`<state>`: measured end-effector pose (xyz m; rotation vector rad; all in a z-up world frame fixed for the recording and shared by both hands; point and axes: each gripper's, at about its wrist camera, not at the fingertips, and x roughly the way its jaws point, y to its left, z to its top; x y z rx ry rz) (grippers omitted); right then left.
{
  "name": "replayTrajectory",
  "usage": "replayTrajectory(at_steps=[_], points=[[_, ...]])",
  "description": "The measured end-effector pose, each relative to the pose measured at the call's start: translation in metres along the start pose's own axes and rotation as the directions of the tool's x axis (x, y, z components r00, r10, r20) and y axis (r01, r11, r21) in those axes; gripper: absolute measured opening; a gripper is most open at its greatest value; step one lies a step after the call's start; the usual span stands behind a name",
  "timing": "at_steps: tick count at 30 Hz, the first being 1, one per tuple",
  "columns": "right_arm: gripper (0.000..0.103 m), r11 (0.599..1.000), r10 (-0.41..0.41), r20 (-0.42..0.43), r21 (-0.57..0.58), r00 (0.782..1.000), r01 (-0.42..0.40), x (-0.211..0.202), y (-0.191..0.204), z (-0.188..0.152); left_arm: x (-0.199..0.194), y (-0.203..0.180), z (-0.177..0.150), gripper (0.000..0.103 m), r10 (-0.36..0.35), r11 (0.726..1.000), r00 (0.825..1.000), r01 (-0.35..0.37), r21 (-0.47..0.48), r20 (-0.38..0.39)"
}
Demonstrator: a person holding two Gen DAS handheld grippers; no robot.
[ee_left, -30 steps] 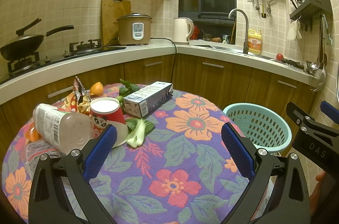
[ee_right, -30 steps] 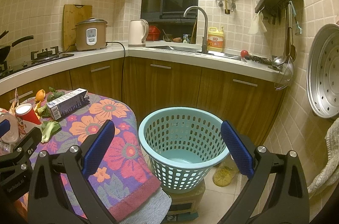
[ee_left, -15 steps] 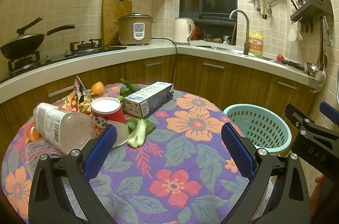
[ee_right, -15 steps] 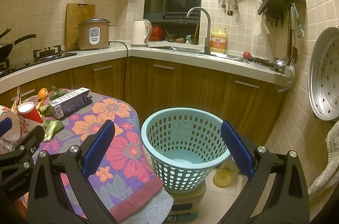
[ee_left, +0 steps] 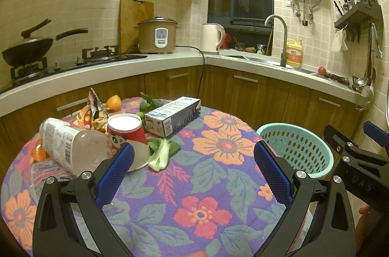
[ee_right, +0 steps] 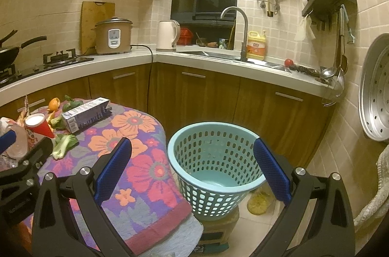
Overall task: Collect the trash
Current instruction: 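Grasp the clear plastic bag with the left tool while the right tool grasps the bok choy leaf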
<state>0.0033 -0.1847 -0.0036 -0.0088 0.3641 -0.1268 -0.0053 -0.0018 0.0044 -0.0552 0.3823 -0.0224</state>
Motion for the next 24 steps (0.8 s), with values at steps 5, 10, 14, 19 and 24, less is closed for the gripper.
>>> replayTrajectory(at_steps=[5, 10, 14, 19, 24], points=[[0.095, 0.994, 0.107, -0.025, -0.02, 0.994, -0.108, 0.005, 0.015, 0.01, -0.018, 0.025, -0.001, 0.094, -0.044, 0.997, 0.998, 0.041, -0.069, -0.035], [0.095, 0.96, 0.269, -0.08, -0.061, 0.96, -0.275, 0.014, 0.052, 0.021, -0.058, 0.086, -0.004, 0.094, 0.109, 0.985, 0.993, -0.112, -0.134, -0.035], [0.095, 0.894, 0.423, -0.135, -0.096, 0.896, -0.437, 0.021, 0.096, 0.032, -0.078, 0.141, -0.01, 0.092, 0.219, 0.952, 0.973, -0.231, -0.203, -0.077], [0.095, 0.783, 0.577, -0.22, -0.123, 0.786, -0.609, 0.026, 0.148, 0.037, -0.08, 0.195, -0.015, 0.084, 0.236, 0.927, 0.96, -0.269, -0.262, -0.153], [0.095, 0.717, 0.647, -0.246, -0.128, 0.722, -0.686, 0.033, 0.178, 0.046, -0.062, 0.212, -0.017, 0.081, 0.168, 0.929, 0.961, -0.229, -0.29, -0.22]])
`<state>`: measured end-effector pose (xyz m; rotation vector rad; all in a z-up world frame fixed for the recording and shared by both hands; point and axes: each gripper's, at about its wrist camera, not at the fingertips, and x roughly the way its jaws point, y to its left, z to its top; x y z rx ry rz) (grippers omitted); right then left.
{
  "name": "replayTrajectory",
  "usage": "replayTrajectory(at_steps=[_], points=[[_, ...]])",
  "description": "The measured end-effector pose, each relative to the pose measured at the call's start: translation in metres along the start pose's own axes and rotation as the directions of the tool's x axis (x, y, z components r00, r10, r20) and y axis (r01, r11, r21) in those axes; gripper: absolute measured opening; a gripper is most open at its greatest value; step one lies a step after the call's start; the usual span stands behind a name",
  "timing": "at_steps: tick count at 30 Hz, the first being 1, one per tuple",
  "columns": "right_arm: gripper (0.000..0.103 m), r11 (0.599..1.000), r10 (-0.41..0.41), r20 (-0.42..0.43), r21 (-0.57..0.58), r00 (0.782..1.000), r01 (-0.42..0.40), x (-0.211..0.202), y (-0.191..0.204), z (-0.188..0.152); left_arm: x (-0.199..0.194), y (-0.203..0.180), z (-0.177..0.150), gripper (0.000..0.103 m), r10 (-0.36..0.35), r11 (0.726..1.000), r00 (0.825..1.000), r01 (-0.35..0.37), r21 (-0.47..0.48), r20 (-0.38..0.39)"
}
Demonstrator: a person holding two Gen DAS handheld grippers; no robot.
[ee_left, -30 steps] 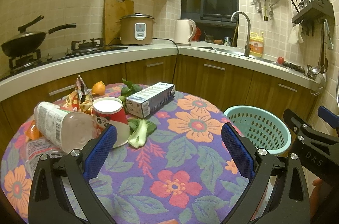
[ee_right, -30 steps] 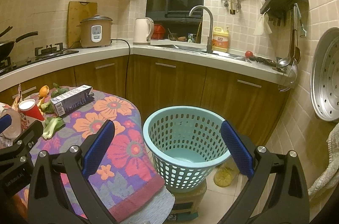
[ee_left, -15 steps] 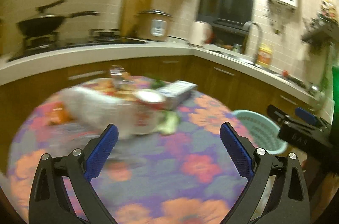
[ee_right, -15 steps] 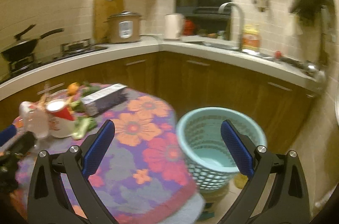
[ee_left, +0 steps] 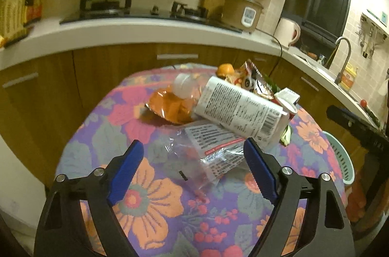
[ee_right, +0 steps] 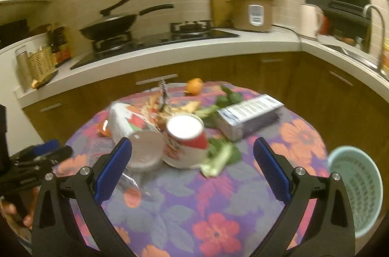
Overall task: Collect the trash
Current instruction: 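Grasp the clear plastic bag with the left tool while the right tool grasps the bok choy leaf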
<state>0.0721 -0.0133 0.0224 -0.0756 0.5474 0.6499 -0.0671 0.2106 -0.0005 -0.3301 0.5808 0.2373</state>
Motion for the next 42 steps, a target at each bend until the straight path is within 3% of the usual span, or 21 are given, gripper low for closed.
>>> replayTrajectory(at_steps=[6, 12, 16, 20, 23, 26, 28, 30, 31, 32, 34, 42], points=[[0.092, 0.994, -0.039, -0.113, 0.095, 0.993, 0.05, 0.042, -0.048, -0.009, 0.034, 0.004, 0.002, 0.079, -0.081, 0.996, 0.994, 0.079, -0.035, -0.073], [0.089, 0.998, -0.016, -0.257, 0.058, 0.966, 0.032, 0.079, -0.065, -0.032, 0.059, 0.016, 0.005, 0.079, -0.144, 0.987, 0.98, 0.132, -0.093, -0.134], [0.086, 0.999, -0.032, -0.283, 0.03, 0.959, 0.042, 0.088, -0.062, -0.031, 0.069, 0.017, 0.003, 0.076, -0.153, 0.984, 0.976, 0.136, -0.115, -0.158], [0.071, 0.998, -0.027, -0.328, 0.036, 0.944, 0.041, 0.107, -0.063, -0.03, 0.072, 0.016, 0.002, 0.071, -0.173, 0.981, 0.971, 0.155, -0.118, -0.163], [0.057, 0.999, -0.016, -0.361, 0.026, 0.932, 0.027, 0.117, -0.06, -0.031, 0.075, 0.013, 0.002, 0.06, -0.183, 0.979, 0.967, 0.163, -0.12, -0.178], [0.039, 1.0, -0.003, -0.35, -0.014, 0.937, -0.001, 0.113, -0.05, -0.033, 0.075, 0.01, -0.001, 0.048, -0.193, 0.978, 0.963, 0.174, -0.114, -0.188], [0.032, 1.0, 0.005, -0.348, -0.019, 0.938, -0.012, 0.111, -0.048, -0.034, 0.074, 0.009, -0.004, 0.035, -0.208, 0.976, 0.957, 0.189, -0.112, -0.203], [0.026, 1.0, 0.013, -0.343, -0.02, 0.939, -0.021, 0.109, -0.047, -0.034, 0.075, 0.006, -0.008, 0.013, -0.244, 0.968, 0.944, 0.222, -0.121, -0.222], [0.024, 1.0, 0.011, -0.34, -0.02, 0.94, -0.019, 0.108, -0.047, -0.034, 0.073, 0.005, -0.01, 0.012, -0.258, 0.964, 0.94, 0.237, -0.119, -0.224], [0.008, 1.0, 0.007, -0.341, -0.014, 0.94, -0.013, 0.106, -0.049, -0.034, 0.072, 0.003, -0.012, 0.011, -0.256, 0.965, 0.941, 0.237, -0.113, -0.22], [0.007, 0.999, 0.031, -0.335, 0.023, 0.942, -0.025, 0.102, -0.054, -0.034, 0.065, -0.002, -0.014, 0.0, -0.256, 0.966, 0.944, 0.241, -0.093, -0.209], [0.002, 0.997, 0.039, -0.262, 0.078, 0.964, -0.019, 0.063, -0.071, -0.035, 0.04, -0.013, -0.023, 0.0, -0.322, 0.947, 0.926, 0.312, -0.081, -0.198]])
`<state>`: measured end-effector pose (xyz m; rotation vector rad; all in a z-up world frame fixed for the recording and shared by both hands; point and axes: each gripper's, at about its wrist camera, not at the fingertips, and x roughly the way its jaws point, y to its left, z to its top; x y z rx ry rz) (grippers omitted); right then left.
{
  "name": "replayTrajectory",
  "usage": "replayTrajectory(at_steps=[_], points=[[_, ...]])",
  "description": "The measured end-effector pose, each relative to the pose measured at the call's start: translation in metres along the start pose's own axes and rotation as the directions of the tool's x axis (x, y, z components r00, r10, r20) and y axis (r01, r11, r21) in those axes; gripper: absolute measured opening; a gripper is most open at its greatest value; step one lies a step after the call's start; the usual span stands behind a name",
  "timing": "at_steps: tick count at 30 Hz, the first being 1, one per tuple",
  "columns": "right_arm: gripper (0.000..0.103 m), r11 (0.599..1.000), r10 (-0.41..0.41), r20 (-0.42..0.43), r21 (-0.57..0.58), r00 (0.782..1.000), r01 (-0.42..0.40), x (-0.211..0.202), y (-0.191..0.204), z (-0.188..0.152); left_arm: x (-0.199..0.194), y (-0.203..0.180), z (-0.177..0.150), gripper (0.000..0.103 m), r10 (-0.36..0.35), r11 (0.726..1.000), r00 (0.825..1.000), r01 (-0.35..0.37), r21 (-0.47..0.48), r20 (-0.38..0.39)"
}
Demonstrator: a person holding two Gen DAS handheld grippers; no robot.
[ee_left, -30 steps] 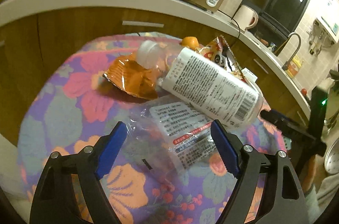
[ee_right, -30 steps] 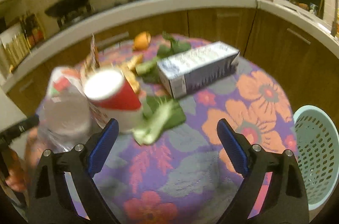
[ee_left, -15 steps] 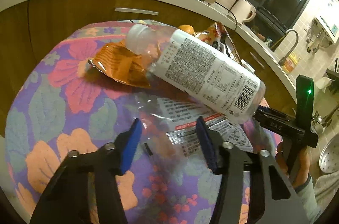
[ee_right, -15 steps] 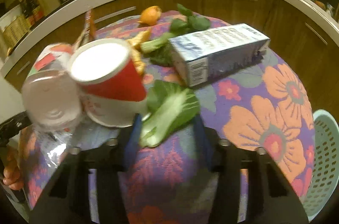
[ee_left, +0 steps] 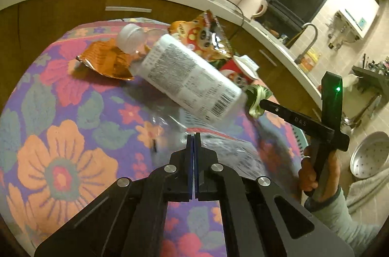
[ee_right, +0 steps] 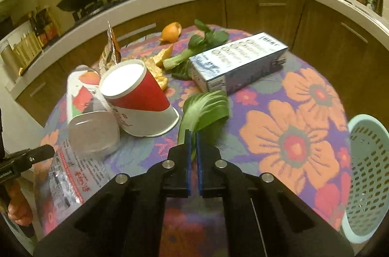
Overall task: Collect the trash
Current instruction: 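Grasp the clear plastic bag with the left tool while the right tool grasps the bok choy leaf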
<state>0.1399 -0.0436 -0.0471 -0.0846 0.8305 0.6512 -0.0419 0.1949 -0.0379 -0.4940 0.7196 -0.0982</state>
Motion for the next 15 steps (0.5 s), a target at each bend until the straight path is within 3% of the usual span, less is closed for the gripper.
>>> replayTrajectory(at_steps=[2, 4, 6, 10, 12, 15], points=[[0.002, 1.0, 0.002, 0.005, 0.002, 1.0, -0.002, -0.006, -0.003, -0.004, -0.003, -0.003, -0.002, 0.0, 0.002, 1.0, 1.0, -0.002, 0.005, -0.008], [0.002, 1.0, 0.002, 0.004, 0.004, 1.0, -0.002, -0.012, -0.005, -0.008, -0.005, -0.009, -0.008, 0.018, -0.007, 1.0, 1.0, 0.007, -0.011, -0.024], [0.002, 1.0, 0.01, 0.005, 0.006, 1.0, -0.01, -0.014, -0.006, -0.011, -0.01, -0.015, -0.01, 0.045, 0.003, 1.0, 1.0, -0.003, -0.011, -0.007], [0.002, 1.0, 0.005, 0.009, 0.002, 1.0, -0.005, -0.016, -0.004, -0.019, -0.016, -0.025, -0.01, 0.056, -0.006, 0.999, 1.0, 0.006, -0.045, 0.001], [0.002, 1.0, 0.004, 0.009, 0.001, 1.0, -0.004, -0.017, -0.005, -0.021, -0.014, -0.032, -0.011, 0.067, 0.0, 0.997, 1.0, 0.0, -0.082, 0.007], [0.002, 1.0, 0.006, 0.012, 0.005, 1.0, -0.006, -0.017, -0.006, -0.024, -0.005, -0.041, -0.013, 0.068, 0.047, 0.986, 0.998, -0.041, -0.16, 0.03]])
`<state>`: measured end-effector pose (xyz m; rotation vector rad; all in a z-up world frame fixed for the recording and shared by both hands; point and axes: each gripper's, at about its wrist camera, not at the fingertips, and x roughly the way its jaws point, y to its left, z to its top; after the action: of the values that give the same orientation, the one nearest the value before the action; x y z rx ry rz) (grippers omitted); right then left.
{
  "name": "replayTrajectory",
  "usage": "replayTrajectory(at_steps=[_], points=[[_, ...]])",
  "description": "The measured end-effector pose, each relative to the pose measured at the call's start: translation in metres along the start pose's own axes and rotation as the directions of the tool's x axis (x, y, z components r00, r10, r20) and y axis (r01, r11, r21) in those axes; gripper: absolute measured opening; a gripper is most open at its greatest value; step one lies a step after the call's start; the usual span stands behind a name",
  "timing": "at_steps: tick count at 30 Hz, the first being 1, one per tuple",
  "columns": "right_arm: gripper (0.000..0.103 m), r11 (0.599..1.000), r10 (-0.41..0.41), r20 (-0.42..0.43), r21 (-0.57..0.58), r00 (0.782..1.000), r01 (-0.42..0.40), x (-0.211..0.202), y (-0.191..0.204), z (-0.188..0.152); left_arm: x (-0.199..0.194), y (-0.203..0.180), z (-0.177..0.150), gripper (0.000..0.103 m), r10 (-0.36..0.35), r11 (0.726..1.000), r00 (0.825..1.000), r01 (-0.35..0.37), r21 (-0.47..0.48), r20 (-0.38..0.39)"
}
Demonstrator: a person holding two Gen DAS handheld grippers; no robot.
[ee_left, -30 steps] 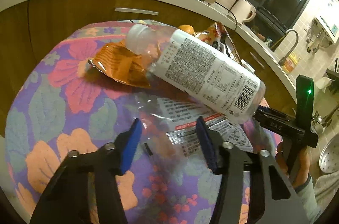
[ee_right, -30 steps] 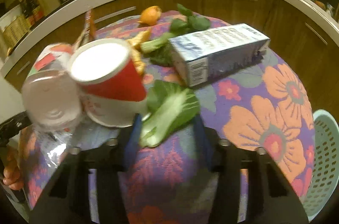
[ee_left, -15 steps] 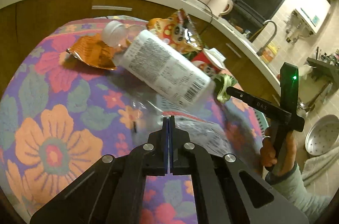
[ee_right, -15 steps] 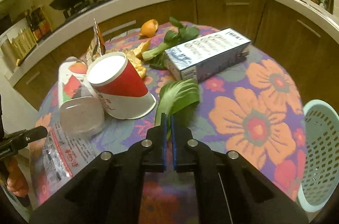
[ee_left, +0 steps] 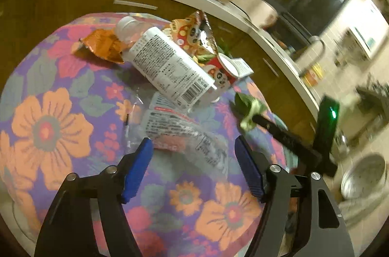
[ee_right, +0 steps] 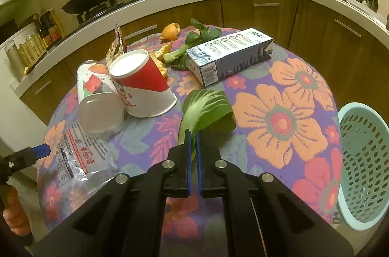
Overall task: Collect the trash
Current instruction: 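Grasp the clear plastic bag with the left tool while the right tool grasps the bok choy leaf, then carry the plastic bag and bok choy leaf over the blue basket with both tools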
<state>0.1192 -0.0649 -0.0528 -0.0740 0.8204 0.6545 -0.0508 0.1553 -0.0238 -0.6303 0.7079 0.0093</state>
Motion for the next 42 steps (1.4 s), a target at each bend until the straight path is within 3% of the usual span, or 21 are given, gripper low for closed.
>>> replayTrajectory(at_steps=[4, 7, 9, 13, 17, 21, 26, 32, 34, 35, 36, 37, 42], points=[[0.002, 1.0, -0.001, 0.007, 0.005, 1.0, 0.001, -0.002, -0.005, -0.004, 0.02, -0.012, -0.007, 0.068, 0.109, 0.99, 0.994, -0.107, -0.095, 0.015], [0.002, 1.0, 0.005, 0.014, 0.01, 1.0, -0.005, -0.006, -0.009, -0.007, 0.033, -0.017, -0.013, 0.066, 0.153, 0.976, 0.988, -0.148, -0.157, 0.018], [0.002, 1.0, 0.007, 0.02, 0.009, 1.0, -0.007, -0.008, -0.012, -0.008, 0.042, -0.017, -0.013, 0.048, 0.184, 0.968, 0.983, -0.178, -0.178, 0.018], [0.002, 1.0, 0.022, 0.032, 0.007, 0.999, -0.022, -0.014, -0.019, -0.011, 0.046, -0.016, -0.014, 0.033, 0.207, 0.962, 0.978, -0.201, -0.183, 0.013], [0.002, 0.999, 0.041, 0.045, 0.019, 0.998, -0.042, -0.019, -0.029, -0.014, 0.042, -0.014, -0.017, 0.017, 0.19, 0.967, 0.982, -0.186, -0.173, 0.006], [0.002, 0.998, 0.06, 0.071, 0.029, 0.996, -0.062, -0.03, -0.036, -0.017, 0.03, -0.023, -0.03, 0.011, 0.154, 0.982, 0.988, -0.151, -0.112, 0.013], [0.002, 0.997, 0.064, 0.08, 0.048, 0.995, -0.068, -0.044, -0.045, -0.02, 0.016, -0.042, -0.049, 0.01, 0.095, 0.995, 0.995, -0.095, -0.026, 0.014], [0.003, 0.996, 0.04, 0.031, 0.08, 0.999, -0.042, -0.05, -0.059, -0.031, 0.014, -0.075, -0.057, 0.01, 0.012, 0.996, 1.0, -0.013, 0.085, 0.02], [0.013, 0.995, 0.037, 0.004, 0.096, 0.999, -0.038, -0.048, -0.065, -0.036, 0.014, -0.084, -0.058, 0.01, -0.003, 0.993, 1.0, 0.001, 0.117, 0.018], [0.039, 0.994, 0.028, 0.003, 0.103, 1.0, -0.028, -0.047, -0.067, -0.038, 0.015, -0.088, -0.059, 0.009, -0.015, 0.991, 1.0, 0.013, 0.133, 0.016], [0.078, 0.993, 0.011, 0.014, 0.114, 1.0, -0.012, -0.048, -0.069, -0.04, 0.016, -0.091, -0.059, 0.009, -0.021, 0.989, 1.0, 0.018, 0.146, 0.016], [0.086, 0.993, 0.001, 0.035, 0.119, 0.999, -0.005, -0.051, -0.071, -0.041, 0.016, -0.094, -0.06, 0.009, -0.026, 0.987, 0.999, 0.022, 0.16, 0.019], [0.082, 0.995, -0.045, 0.066, 0.096, 0.997, 0.038, -0.044, -0.072, -0.031, 0.021, -0.103, -0.056, 0.009, -0.036, 0.98, 0.999, 0.029, 0.197, 0.031]])
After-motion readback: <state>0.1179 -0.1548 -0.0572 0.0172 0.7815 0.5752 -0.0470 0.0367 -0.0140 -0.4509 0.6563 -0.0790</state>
